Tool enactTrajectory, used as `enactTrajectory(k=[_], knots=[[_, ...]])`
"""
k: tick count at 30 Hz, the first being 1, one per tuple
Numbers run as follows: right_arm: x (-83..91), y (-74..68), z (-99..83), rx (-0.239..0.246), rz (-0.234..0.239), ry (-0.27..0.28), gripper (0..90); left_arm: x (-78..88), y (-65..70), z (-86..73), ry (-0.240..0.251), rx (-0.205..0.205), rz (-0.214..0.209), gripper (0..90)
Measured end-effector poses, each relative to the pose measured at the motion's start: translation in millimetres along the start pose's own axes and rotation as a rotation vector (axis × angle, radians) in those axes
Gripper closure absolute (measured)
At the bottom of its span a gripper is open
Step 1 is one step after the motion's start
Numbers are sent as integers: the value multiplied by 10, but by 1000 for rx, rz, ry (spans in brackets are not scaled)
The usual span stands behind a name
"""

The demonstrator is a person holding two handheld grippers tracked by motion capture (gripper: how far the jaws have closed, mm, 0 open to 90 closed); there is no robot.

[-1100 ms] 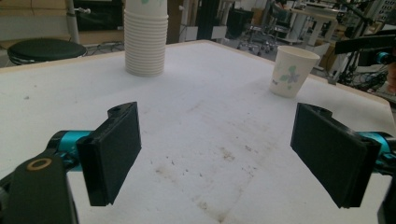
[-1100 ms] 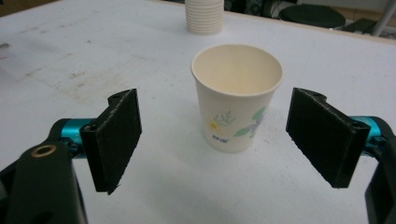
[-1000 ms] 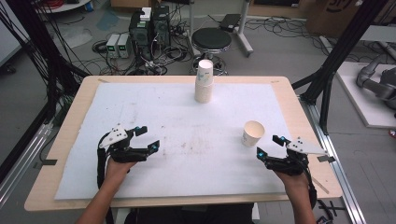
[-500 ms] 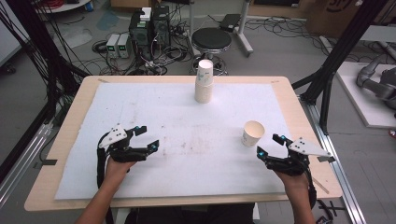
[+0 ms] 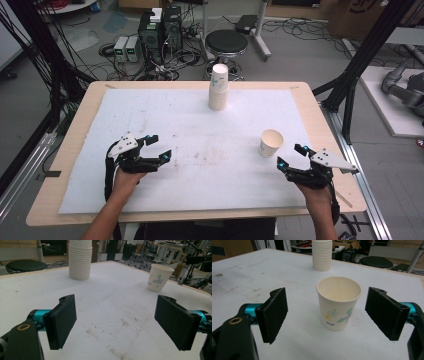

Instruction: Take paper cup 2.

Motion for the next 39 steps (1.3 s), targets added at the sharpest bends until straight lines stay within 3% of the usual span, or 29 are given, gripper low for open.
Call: enactTrajectory(k=[6,10,23,31,39], knots=[[10,-19,-17,2,-1,-12,187,-73,24,103,-4,-15,14,171],[20,-14,-19,-8,9,-13,187,-128,27,163,-5,3,-4,171],[-30,-12,-18,2,30,-31,187,-493,53,698,-6,-3,-58,171],[-62,-30,-7,-2,45,-31,187,-756,-30,1075,-7,-2,-47,180],[-72,-51,-17,-10,55,-24,187,-1098,-122,1356,-43,-21,-33,183]])
Point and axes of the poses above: each handheld gripper's, and its own axes: x roughly backward along the jaws, z roughly out of its top, y roughly to its right, the point moved 7 cm from there along -x, roughly forward along the jaws, and after that the axes turned 5 degrees about z, right-handed, at the moved point
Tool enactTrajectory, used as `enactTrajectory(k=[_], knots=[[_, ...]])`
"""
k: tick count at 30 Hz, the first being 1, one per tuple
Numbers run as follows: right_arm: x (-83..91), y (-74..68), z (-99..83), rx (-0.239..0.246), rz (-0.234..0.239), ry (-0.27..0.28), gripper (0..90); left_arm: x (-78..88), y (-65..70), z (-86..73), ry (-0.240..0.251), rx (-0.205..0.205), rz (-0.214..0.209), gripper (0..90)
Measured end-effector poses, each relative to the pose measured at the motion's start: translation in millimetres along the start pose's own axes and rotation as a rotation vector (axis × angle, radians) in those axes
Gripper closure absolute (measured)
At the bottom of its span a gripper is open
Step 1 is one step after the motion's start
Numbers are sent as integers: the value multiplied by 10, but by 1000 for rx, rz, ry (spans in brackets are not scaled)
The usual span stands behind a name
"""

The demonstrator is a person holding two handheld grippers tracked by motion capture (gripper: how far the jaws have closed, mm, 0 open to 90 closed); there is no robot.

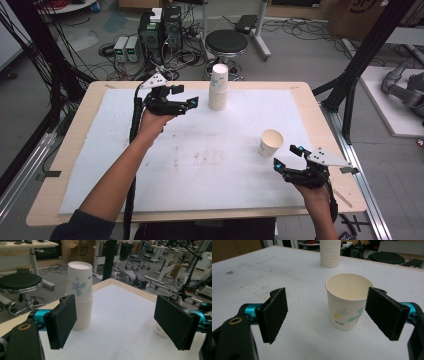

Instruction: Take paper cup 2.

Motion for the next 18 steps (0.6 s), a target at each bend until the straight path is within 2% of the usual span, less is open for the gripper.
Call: enactTrajectory(k=[8,11,18], knots=[[12,19,-4,-8,-2,0,187,-350,-95,232,-24,-31,20,181],[19,22,5,-9,-2,7,187,-483,-135,309,-33,-25,29,181],[10,10,6,-8,1,5,187,-768,-253,339,-74,-17,71,181]])
Point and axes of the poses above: each handheld gripper's, and its own axes: x roughly backward along the jaws, z roughly out of its top, y roughly to its right, the point moved 7 cm from there along -x, roughly forward along the jaws, and after that the axes turned 5 degrees about z, right-handed, at the moved point
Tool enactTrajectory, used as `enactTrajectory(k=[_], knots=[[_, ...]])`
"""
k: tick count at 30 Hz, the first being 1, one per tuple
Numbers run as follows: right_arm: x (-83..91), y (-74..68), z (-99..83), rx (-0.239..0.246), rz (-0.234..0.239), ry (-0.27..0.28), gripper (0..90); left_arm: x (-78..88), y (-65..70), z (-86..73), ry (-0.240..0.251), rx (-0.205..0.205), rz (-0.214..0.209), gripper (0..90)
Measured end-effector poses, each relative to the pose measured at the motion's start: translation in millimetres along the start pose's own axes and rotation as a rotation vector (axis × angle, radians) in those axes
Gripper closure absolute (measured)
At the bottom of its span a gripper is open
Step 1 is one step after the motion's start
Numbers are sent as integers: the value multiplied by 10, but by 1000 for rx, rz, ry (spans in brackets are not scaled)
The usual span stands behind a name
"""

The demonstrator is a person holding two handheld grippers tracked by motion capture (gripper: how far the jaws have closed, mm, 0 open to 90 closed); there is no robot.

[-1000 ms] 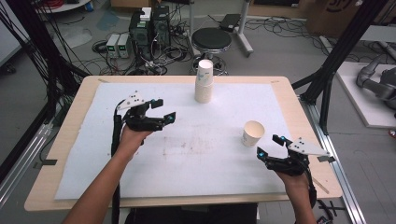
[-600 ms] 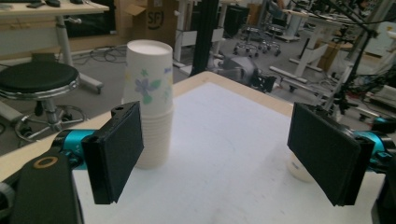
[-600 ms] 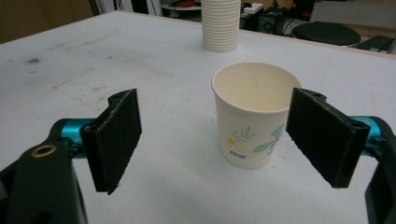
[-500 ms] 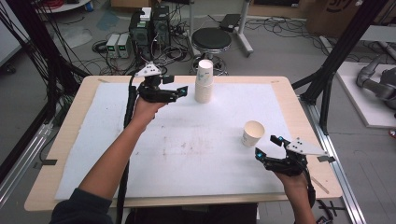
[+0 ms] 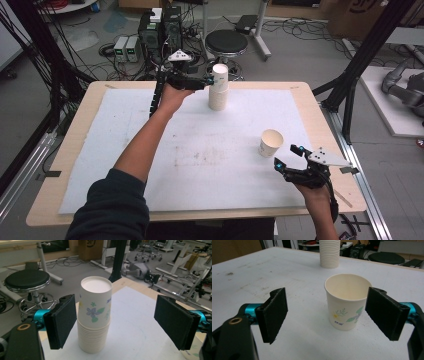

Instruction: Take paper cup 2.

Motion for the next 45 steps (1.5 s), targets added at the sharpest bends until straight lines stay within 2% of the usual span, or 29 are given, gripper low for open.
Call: enactTrajectory(k=[4,6,14,22,29,33,35,38,45], knots=[[-4,-16,-10,2,4,-7,187,-137,-14,4,-19,1,11,181],[-1,-11,-10,5,4,-5,187,-208,-27,17,-41,-13,17,181],[20,-20,-3,11,4,-2,187,-442,-90,115,-54,-6,57,180],[84,6,10,10,-8,12,187,-683,-140,100,-75,34,94,171],[108,0,9,10,-4,12,187,-844,-143,22,-105,37,115,171],[97,-5,1,11,0,8,187,-912,-121,-33,-120,37,111,174],[95,-8,-5,8,1,6,187,-925,-117,-49,-128,24,112,232],[92,-8,-4,10,2,4,187,-918,-106,-35,-112,13,111,329],[79,-12,-3,13,3,2,187,-884,-112,-1,-98,19,112,339]])
Point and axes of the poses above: each handheld gripper's, and its own axes: x roughly backward along the jaws, z roughly out of its top, y roughly to its right, the point moved 7 cm from there along -x, roughly forward along the jaws, and after that the axes turned 5 degrees about z, right-handed, at the moved point
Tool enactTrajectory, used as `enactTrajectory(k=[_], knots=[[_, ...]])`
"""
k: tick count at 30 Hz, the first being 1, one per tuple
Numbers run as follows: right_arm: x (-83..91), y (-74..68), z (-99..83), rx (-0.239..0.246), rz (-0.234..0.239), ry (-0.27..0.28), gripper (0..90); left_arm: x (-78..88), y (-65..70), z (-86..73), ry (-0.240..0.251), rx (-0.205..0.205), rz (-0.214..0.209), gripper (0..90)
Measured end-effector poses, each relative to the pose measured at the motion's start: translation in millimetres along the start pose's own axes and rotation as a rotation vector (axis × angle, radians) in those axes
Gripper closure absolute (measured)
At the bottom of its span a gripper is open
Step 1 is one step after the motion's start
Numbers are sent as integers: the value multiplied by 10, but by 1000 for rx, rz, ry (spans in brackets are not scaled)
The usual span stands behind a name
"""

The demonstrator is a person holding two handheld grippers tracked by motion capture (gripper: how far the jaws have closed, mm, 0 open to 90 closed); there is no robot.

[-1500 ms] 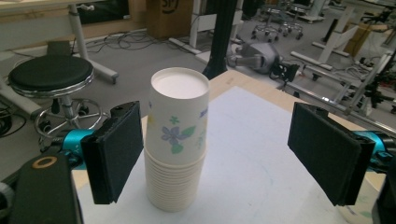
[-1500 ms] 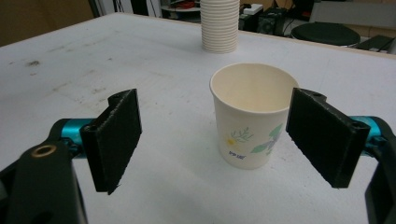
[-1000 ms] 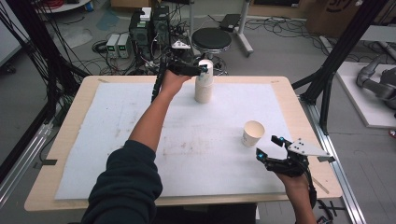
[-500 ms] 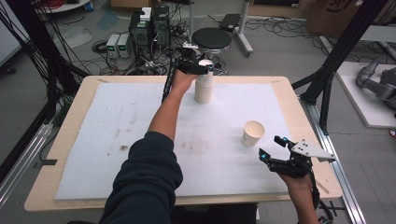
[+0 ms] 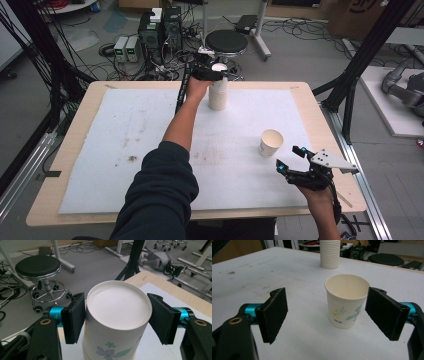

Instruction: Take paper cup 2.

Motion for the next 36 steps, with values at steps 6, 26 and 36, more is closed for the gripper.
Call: enactTrajectory(k=[6,26,36], knots=[[-21,-19,-1,-1,5,-5,187,72,10,116,48,7,-3,347],[-57,-118,42,19,26,-3,187,986,-35,634,277,47,-36,368],[-94,-230,75,34,49,-5,187,1560,-47,536,282,-8,-90,374]])
Point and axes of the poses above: each handheld gripper's, and its own axes: x roughly backward along the jaws, z roughly out of its top, y roughly to its right, the point moved 7 cm from there along -x, roughly forward along the jaws, and after that the axes turned 5 degrees about z, right-handed, at the moved point
